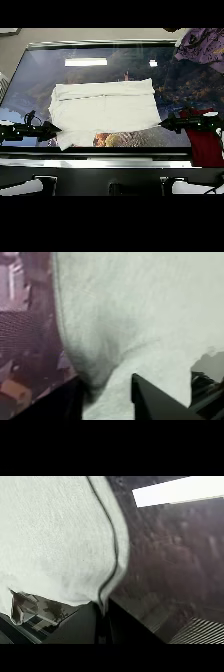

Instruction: Fold the clothes and pants, and hang the long-sleeved shirts on hangers.

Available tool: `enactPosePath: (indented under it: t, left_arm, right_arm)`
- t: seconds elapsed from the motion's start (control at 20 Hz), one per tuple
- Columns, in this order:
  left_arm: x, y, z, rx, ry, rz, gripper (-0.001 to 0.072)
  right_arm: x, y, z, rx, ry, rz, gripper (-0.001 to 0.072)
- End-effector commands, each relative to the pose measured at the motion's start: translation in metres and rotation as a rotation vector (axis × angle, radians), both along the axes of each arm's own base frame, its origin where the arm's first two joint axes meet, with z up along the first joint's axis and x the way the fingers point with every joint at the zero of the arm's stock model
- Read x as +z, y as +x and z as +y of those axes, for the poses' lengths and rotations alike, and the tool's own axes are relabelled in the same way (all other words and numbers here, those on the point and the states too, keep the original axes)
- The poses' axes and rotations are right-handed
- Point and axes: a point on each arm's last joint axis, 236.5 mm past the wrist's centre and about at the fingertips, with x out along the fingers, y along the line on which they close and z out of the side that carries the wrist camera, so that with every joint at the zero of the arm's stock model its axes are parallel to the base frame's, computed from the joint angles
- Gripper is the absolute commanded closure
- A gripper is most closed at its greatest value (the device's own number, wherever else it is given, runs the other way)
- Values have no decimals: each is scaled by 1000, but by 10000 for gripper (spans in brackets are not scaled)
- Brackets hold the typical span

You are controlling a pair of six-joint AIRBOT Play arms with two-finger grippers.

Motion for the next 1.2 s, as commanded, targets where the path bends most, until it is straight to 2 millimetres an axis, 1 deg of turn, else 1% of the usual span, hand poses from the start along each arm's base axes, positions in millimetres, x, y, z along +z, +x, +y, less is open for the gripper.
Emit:
enactPosePath:
  t: [0.0,0.05,0.2,0.3,0.35,0.4,0.5,0.55,0.6,0.65,0.7,0.75,0.8,0.85,0.9,0.95,1.0,1.05,1.1,1.15]
  left_arm:
    - [1,1,-7,-15,-6,-4,628]
    - [1,1,-7,-16,-7,-5,680]
    - [6,6,-5,-12,-1,-17,683]
    - [22,24,-2,-18,29,-69,684]
    - [34,38,-1,-21,49,-106,685]
    - [52,57,1,-22,72,-156,685]
    - [103,100,6,-27,128,-292,685]
    - [137,124,9,-26,162,-373,685]
    - [172,145,14,-19,204,-450,685]
    - [213,164,22,-6,261,-538,684]
    - [256,178,30,13,317,-618,685]
    - [303,187,41,47,381,-704,685]
    - [348,190,50,85,437,-777,685]
    - [394,186,58,115,502,-854,685]
    - [434,176,62,135,552,-916,685]
    - [471,159,63,150,598,-969,685]
    - [499,137,61,161,636,-1013,684]
    - [519,115,58,179,668,-1049,684]
    - [534,91,56,207,693,-1075,684]
    - [546,64,55,240,730,-1096,684]
  right_arm:
    - [5,7,-6,-19,-33,-33,681]
    - [8,8,-6,-22,-40,-44,681]
    - [19,8,-2,-13,-24,-65,682]
    - [36,16,5,-10,-1,-122,683]
    - [44,22,10,11,-26,-161,683]
    - [54,30,18,44,-57,-205,684]
    - [86,61,37,104,-125,-307,683]
    - [109,81,44,127,-187,-368,683]
    - [137,103,49,150,-262,-446,683]
    - [169,121,52,163,-341,-524,683]
    - [207,140,51,156,-439,-613,683]
    - [249,155,50,138,-522,-704,683]
    - [295,163,48,116,-598,-797,683]
    - [341,164,45,85,-654,-881,683]
    - [389,158,43,51,-699,-970,683]
    - [431,145,38,14,-724,-1041,683]
    - [469,126,36,-29,-730,-1105,683]
    - [503,101,29,-81,-746,-1167,683]
    - [528,72,25,-113,-763,-1212,683]
    - [546,44,20,-138,-782,-1236,683]
